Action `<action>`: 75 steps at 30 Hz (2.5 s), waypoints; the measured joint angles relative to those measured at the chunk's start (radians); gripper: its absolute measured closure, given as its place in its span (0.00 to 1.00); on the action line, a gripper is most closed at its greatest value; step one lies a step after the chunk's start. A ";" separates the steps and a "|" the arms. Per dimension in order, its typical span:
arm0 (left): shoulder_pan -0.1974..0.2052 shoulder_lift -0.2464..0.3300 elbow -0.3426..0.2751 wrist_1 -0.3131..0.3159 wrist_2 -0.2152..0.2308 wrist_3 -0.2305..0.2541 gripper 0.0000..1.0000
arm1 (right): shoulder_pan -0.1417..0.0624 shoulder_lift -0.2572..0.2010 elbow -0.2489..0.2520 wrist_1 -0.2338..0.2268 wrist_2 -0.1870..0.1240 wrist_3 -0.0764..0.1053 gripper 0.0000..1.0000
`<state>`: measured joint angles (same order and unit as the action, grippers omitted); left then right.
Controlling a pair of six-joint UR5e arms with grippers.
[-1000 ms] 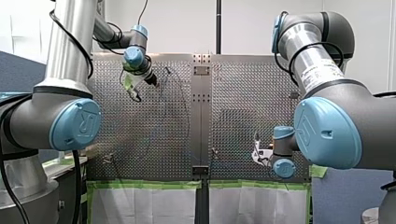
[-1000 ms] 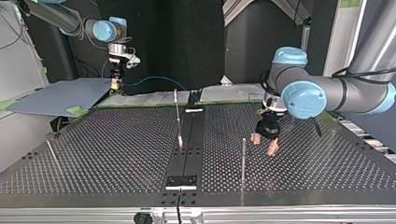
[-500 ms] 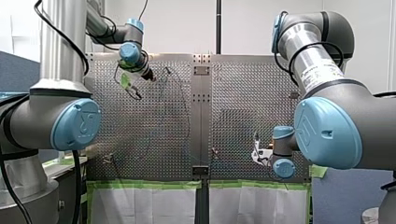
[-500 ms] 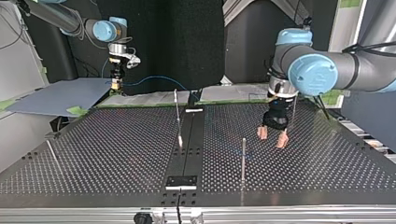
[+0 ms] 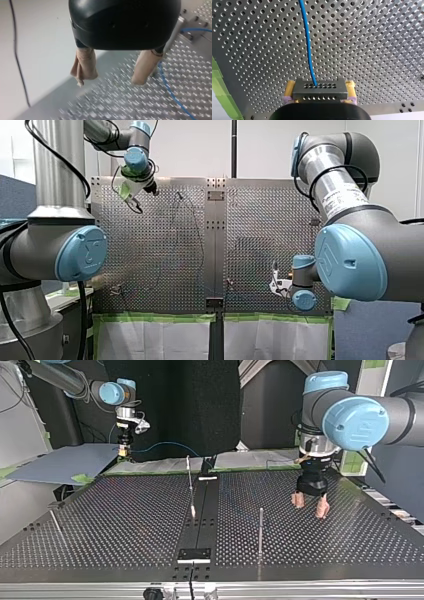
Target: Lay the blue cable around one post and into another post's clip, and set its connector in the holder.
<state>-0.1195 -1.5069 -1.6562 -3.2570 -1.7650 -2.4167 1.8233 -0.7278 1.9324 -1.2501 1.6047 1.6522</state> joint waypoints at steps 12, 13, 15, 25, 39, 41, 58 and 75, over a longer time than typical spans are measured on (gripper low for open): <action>-0.011 0.027 0.104 -0.105 -0.086 0.104 0.00 | -0.002 0.000 -0.010 0.010 -0.001 -0.005 1.00; -0.013 0.024 0.116 -0.116 -0.081 0.116 0.00 | -0.002 0.000 -0.010 0.012 -0.001 -0.006 1.00; -0.016 0.020 0.132 -0.133 -0.071 0.132 0.00 | -0.001 0.000 -0.010 0.015 -0.001 -0.010 1.00; -0.048 -0.028 0.224 -0.224 0.016 0.224 0.00 | 0.002 -0.001 -0.013 0.025 -0.001 -0.019 1.00; -0.060 -0.065 0.348 -0.348 0.056 0.348 0.00 | 0.006 -0.001 -0.016 0.033 0.000 -0.024 1.00; -0.060 -0.066 0.364 -0.364 0.064 0.364 0.00 | 0.007 -0.001 -0.017 0.034 0.000 -0.024 1.00; -0.071 -0.066 0.500 -0.492 0.097 0.501 0.00 | 0.009 -0.001 -0.018 0.036 0.000 -0.024 1.00; -0.079 -0.067 0.471 -0.536 0.028 0.639 0.00 | 0.009 -0.002 -0.019 0.036 0.000 -0.024 1.00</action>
<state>-0.1982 -1.5741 -1.1849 -3.7929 -1.7366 -1.7777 1.8324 -0.7294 1.9138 -1.2136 1.6049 1.6278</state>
